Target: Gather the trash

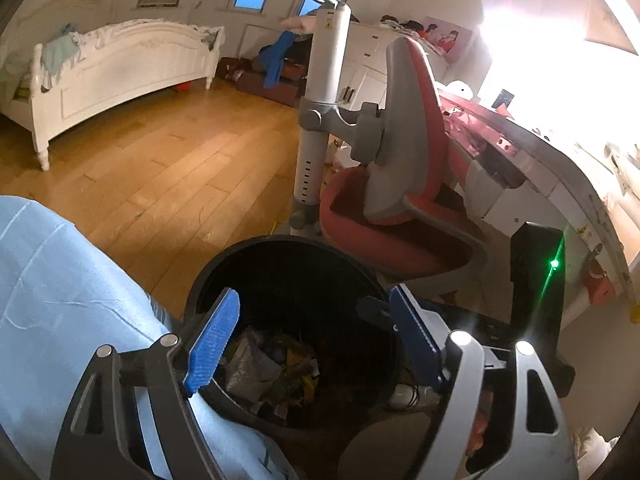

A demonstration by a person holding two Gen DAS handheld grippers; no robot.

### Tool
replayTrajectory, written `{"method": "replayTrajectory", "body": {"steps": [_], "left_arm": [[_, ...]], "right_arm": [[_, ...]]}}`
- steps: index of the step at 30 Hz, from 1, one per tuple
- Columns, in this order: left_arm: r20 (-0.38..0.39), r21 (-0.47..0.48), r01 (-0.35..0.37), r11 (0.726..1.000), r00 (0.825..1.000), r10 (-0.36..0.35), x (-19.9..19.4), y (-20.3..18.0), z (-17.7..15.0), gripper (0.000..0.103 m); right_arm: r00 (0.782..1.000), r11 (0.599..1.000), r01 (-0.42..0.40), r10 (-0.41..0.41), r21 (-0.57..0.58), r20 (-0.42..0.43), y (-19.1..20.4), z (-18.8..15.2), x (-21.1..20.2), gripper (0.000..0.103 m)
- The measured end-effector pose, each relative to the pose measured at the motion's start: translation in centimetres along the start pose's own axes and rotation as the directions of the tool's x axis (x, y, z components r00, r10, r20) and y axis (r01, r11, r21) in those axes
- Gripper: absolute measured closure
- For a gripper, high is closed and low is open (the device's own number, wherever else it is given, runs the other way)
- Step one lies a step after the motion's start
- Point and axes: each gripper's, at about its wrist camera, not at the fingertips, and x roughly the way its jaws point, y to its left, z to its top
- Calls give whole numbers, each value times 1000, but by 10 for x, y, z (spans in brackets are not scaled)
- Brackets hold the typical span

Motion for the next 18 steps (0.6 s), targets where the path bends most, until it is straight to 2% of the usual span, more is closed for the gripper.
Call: {"method": "replayTrajectory", "body": {"steps": [5,8,11,13,15,17,18], "left_arm": [[35,-23,-40,999,999,40,-26,7,-5,13],[80,-42,-118,992,989,121,-58,18,-12,6],[122,-63,-188,980,973,194,-92,31,-21,5],[137,-82,-267,960,951,277,-120,45,-32,5],[150,-112,-348,931,920,362,-147,60,-44,5],[161,-150,-423,894,881,444,-171,73,-57,5],[162,-174,-471,865,852,497,-187,83,-66,5]], "right_arm": [[1000,1000,-11,11,-17,-4,14,-2,-3,39],[999,999,-43,44,-33,10,35,-4,-7,34],[996,993,-90,90,-76,8,69,-5,-9,31],[991,984,-134,135,-119,5,101,-9,-9,26],[984,970,-178,180,-164,1,134,-12,-9,22],[976,953,-215,219,-212,-3,166,-19,-10,21],[971,942,-232,238,-240,-6,183,-22,-10,21]]}}
